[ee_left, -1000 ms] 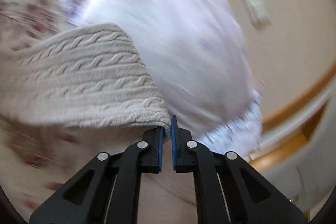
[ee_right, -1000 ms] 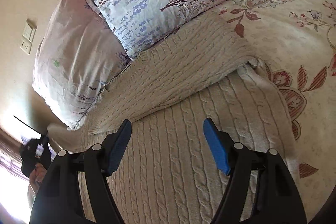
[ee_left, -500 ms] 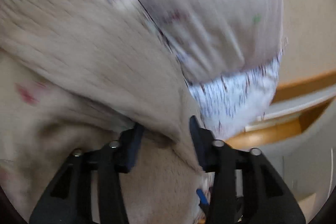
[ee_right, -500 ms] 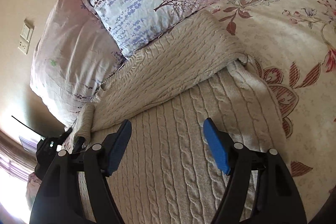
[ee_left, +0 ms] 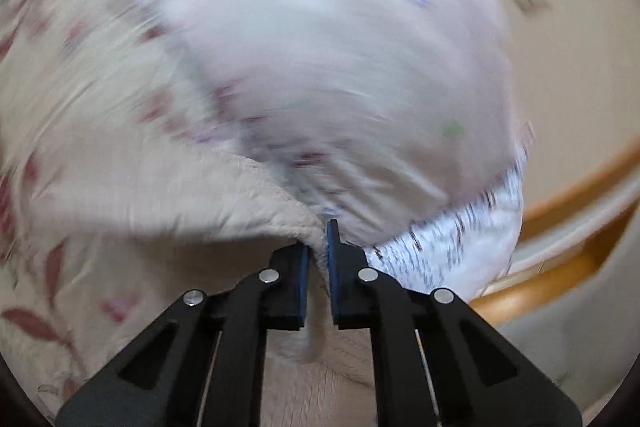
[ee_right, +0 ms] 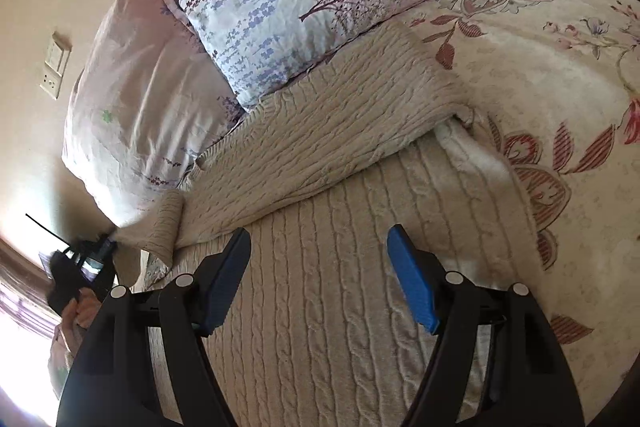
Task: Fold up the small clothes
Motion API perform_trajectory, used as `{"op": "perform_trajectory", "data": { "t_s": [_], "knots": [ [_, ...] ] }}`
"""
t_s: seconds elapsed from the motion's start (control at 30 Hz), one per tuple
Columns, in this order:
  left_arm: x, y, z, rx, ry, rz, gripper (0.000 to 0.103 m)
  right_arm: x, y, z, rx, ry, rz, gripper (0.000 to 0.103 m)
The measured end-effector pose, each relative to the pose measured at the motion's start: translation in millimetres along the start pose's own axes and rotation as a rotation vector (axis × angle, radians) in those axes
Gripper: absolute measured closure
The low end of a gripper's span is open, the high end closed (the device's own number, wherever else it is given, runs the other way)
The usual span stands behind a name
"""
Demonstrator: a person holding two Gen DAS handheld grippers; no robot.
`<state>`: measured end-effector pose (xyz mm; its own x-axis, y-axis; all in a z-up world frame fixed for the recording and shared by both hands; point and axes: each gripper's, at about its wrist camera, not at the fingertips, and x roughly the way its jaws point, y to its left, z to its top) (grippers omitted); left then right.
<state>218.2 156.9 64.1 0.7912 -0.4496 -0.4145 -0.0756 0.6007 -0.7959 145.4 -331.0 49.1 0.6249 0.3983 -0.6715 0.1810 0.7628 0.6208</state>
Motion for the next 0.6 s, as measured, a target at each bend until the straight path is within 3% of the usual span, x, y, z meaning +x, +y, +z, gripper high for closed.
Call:
{"op": "perform_trajectory", "data": {
  "t_s": [0.13,0.2,0.23,0.3,0.37,0.43,0.53,0.6],
  "knots": [
    [32.1,-80.2,-33.0,0.348,0.075,-0.005,0.094,-6.1,-5.9,4.7,0.008,-0.029,-0.004,0.031],
    [61.4,-121.6,-73.1,0.579,0.174,0.004,0.089,-7.6,-9.3,6.7,0.012,-0.038,-0.011,0.031],
    [80.9,-140.5,-104.5,0.719,0.241,0.023,0.084,-8.7,-11.4,7.5,0.017,-0.043,-0.018,0.031],
    [108.6,-157.8,-155.0,0.908,0.354,0.052,0.056,-10.9,-15.5,8.9,0.028,-0.049,-0.029,0.031],
    [126.5,-161.2,-198.4,1.065,0.415,0.120,0.048,-14.9,-20.5,12.3,0.044,-0.056,-0.035,0.031],
    [127.0,-155.9,-215.9,1.134,0.422,0.145,0.043,-19.2,-21.5,17.4,0.043,-0.066,-0.035,0.031],
    [109.1,-142.7,-197.1,1.040,0.444,0.093,0.041,-22.0,-15.7,27.3,0.024,-0.066,-0.016,0.032],
    [84.8,-128.9,-170.5,0.958,0.416,0.067,0.038,-17.0,-7.1,37.4,0.008,-0.031,0.025,0.032]
  ]
}}
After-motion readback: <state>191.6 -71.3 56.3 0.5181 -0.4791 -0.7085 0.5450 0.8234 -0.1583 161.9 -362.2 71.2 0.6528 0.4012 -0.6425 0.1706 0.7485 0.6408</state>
